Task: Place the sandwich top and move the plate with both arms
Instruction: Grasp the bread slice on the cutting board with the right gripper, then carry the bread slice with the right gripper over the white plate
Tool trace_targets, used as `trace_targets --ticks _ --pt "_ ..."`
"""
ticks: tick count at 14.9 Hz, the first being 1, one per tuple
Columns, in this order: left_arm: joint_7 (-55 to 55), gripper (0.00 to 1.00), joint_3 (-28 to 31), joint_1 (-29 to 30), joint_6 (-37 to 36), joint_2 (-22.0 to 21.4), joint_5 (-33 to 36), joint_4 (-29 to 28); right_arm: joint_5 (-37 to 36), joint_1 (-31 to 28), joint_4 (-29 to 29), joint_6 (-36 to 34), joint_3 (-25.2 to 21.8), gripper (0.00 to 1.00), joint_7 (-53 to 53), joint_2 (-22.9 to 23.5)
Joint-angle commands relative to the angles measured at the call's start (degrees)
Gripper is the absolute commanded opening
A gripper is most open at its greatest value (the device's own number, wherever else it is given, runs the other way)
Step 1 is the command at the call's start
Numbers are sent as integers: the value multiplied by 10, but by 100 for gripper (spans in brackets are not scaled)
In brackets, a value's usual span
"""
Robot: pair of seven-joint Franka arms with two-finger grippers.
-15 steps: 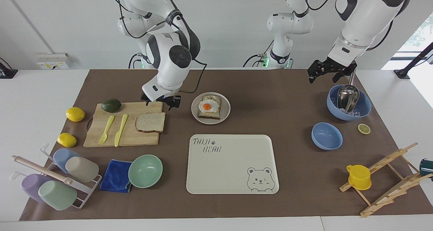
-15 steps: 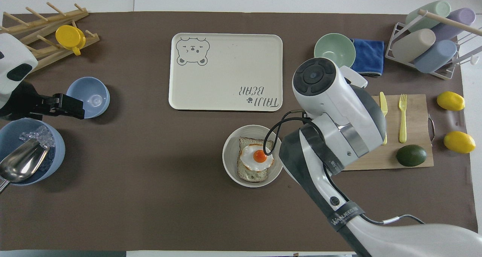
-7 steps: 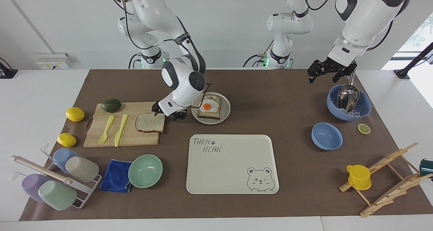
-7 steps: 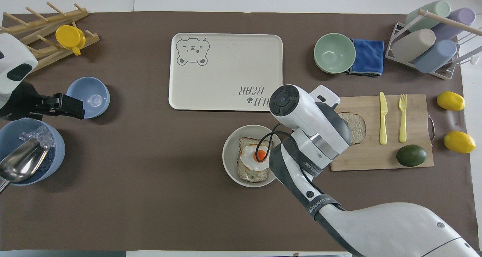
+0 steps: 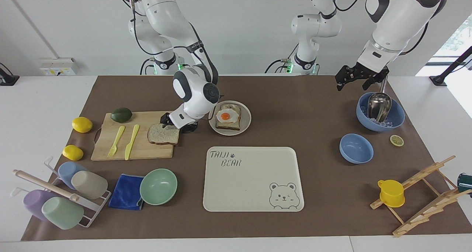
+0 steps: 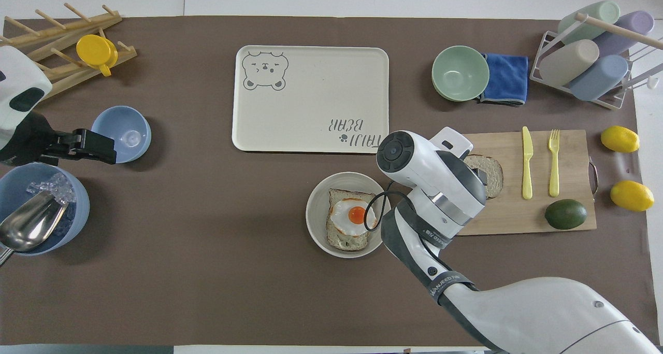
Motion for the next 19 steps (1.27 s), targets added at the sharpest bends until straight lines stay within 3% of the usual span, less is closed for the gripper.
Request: trace_targets --ticks 1,2,3,4,6,9,15,19 --pt "-5 100 0 3 -10 -4 -1 6 -16 -12 -24 16 6 92 13 -19" --pt "-5 100 0 3 -10 -4 -1 6 -17 -12 -24 15 6 85 13 -19" --pt "-5 100 0 3 -10 -4 -1 6 -28 -12 -23 14 6 70 11 -19" --pt "-5 100 0 3 -10 -4 -1 6 -37 -12 -24 14 6 51 10 -19" --pt "-5 100 0 3 -10 -4 -1 6 -38 -13 -23 10 6 0 11 -19" --pt "-5 100 0 3 -10 -4 -1 6 -40 -4 9 -30 6 0 8 -15" --pt "-5 100 0 3 -10 -4 -1 6 -36 76 170 -234 7 0 -27 4" --pt "-5 100 0 3 -6 -4 -1 6 19 93 193 -322 26 0 -29 -53"
